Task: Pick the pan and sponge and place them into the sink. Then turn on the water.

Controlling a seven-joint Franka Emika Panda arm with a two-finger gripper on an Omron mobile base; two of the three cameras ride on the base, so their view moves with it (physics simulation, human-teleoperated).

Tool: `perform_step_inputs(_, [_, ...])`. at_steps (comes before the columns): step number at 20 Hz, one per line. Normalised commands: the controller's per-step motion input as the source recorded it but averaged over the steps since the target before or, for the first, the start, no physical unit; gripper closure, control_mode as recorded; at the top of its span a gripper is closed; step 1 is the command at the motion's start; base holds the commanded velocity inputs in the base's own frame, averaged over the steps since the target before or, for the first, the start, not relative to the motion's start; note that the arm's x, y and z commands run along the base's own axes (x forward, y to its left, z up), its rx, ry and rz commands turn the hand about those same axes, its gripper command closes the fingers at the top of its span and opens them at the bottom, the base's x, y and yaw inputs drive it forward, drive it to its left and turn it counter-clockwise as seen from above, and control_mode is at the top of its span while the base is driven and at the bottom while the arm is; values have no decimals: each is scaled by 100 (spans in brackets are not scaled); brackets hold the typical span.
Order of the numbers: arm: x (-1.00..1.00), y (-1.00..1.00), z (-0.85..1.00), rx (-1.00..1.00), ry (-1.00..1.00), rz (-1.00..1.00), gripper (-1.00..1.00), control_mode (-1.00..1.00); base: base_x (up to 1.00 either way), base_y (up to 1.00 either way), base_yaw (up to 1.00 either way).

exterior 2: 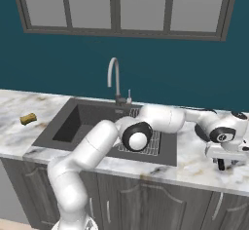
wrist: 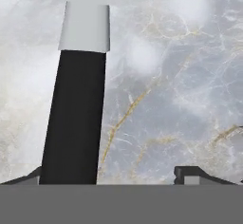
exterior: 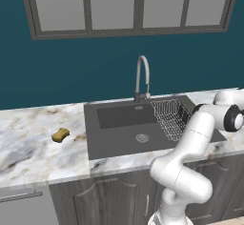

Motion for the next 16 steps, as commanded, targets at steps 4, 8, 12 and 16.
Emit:
perform_step_inputs(4, [-1,25,-13,0,0,2,100,-100,0,0,0])
perform_step_inputs(8, [-10,69,-12,0,0,2,100,-100,0,0,0])
perform_step_inputs(12, [-6,85,-21,-2,0,3,100,-100,0,0,0])
perform_step_inputs(16, [-14,89,-24,-5,0,4,100,-100,0,0,0])
